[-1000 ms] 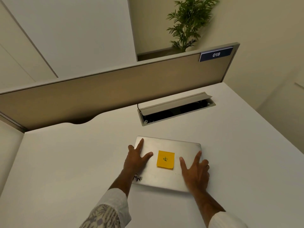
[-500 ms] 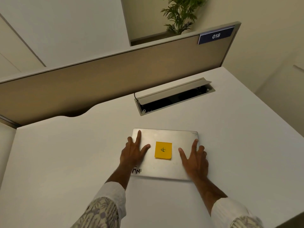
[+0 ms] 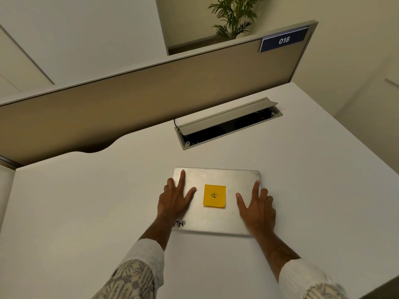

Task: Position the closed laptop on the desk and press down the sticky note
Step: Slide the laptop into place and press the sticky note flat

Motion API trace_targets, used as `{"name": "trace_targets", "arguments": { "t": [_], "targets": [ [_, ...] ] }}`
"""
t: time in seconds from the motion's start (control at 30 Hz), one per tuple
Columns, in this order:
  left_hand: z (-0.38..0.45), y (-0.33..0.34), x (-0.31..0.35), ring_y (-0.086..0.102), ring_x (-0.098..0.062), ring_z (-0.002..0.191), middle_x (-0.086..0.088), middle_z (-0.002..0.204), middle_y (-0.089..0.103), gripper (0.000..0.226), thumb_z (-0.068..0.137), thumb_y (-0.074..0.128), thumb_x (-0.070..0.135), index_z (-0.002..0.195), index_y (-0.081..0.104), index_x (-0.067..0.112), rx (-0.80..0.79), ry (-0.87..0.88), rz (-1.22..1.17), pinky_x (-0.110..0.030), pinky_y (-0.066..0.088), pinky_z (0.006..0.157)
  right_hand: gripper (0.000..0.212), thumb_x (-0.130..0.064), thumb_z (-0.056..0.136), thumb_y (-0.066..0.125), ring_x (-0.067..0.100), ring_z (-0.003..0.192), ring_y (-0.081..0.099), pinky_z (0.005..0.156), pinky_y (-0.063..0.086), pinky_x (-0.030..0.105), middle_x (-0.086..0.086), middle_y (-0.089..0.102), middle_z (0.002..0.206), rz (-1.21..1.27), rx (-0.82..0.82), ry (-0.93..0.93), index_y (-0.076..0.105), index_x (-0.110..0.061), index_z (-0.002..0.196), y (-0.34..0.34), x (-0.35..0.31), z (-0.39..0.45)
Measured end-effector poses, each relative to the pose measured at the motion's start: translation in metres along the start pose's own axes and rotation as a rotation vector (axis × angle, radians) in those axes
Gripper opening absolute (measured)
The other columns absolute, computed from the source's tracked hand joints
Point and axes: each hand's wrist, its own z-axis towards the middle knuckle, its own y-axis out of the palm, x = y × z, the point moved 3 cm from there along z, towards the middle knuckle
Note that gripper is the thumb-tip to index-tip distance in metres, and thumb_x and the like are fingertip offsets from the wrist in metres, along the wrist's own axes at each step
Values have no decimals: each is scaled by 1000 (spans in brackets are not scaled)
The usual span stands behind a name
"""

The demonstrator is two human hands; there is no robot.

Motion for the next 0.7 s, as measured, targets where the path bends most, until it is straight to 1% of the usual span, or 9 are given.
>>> {"name": "trace_targets", "arguments": {
  "t": [0.23, 0.43, 0.57, 0.63, 0.7],
  "targets": [
    [1, 3, 0, 55, -22, 100, -13, 130, 41, 82, 95, 19, 73, 161, -4, 29, 17, 1, 10, -35, 55, 73, 86, -70, 90, 32, 28, 99, 52, 69, 56, 40, 13, 49, 125, -16, 7, -3, 20, -13, 153, 0, -1, 0],
    [2, 2, 0, 54, -22, 99, -12, 130, 42, 84, 94, 18, 75, 161, -3, 29, 24, 2, 19, -33, 53, 70, 86, -70, 90, 32, 28, 94, 54, 76, 49, 42, 16, 53, 118, -71, 36, -17, 27, -10, 151, 3, -1, 2],
    [2, -1, 0, 54, -23, 98, -11, 128, 43, 85, 94, 16, 76, 161, -2, 29, 24, 3, 77, -33, 51, 66, 82, -67, 90, 36, 29, 93, 52, 76, 48, 42, 17, 54, 115, -72, 60, -14, 32, -9, 148, 5, 1, 3],
    [1, -2, 1, 54, -23, 97, -11, 127, 45, 85, 94, 16, 76, 161, 0, 27, 33, -3, 114, -34, 52, 66, 78, -62, 91, 39, 31, 95, 52, 78, 47, 44, 18, 52, 119, -49, 75, -15, 34, -7, 146, 6, -1, 3],
    [-3, -4, 2, 53, -24, 98, -11, 128, 46, 86, 94, 14, 75, 161, 2, 24, 52, -20, 137, -35, 52, 69, 74, -57, 94, 38, 35, 107, 51, 86, 47, 46, 21, 49, 130, -29, 91, -28, 34, -3, 144, 8, -4, 1]
  ]
}}
